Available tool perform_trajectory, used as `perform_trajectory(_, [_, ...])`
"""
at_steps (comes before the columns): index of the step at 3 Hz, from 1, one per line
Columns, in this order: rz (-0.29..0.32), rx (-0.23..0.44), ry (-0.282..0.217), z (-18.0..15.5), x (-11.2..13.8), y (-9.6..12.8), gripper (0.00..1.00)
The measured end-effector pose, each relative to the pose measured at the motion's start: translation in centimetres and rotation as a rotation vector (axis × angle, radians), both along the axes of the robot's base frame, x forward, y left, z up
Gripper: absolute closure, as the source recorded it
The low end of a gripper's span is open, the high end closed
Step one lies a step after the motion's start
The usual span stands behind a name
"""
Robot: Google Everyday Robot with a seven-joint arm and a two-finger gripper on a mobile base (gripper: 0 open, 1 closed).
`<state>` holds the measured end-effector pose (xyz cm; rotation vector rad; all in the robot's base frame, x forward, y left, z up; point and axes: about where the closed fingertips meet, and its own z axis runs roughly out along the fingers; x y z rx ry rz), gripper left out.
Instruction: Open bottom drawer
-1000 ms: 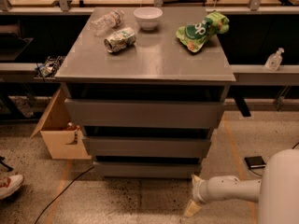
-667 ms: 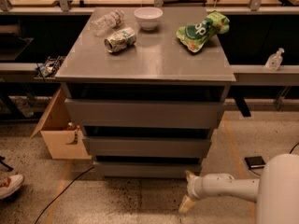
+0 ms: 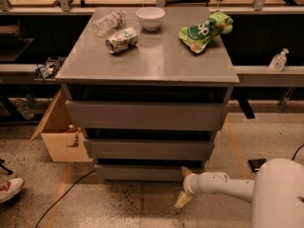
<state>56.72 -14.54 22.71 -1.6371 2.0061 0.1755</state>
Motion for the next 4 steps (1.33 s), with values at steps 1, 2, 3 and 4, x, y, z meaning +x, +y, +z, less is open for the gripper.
perform_trajectory(1, [0.013, 0.011, -0.03, -0.5, 2.2, 1.4, 0.0])
perform_trajectory(2, [0.019, 0.018, -0.039, -0.8, 3.4, 2.1, 0.0])
perform_trajectory(3, [0.03, 0.031, -0.038, -1.2, 4.5, 3.1, 0.0])
perform_trajectory(4, [0.043, 0.04, -0.021, -2.2, 5.4, 4.3, 0.0])
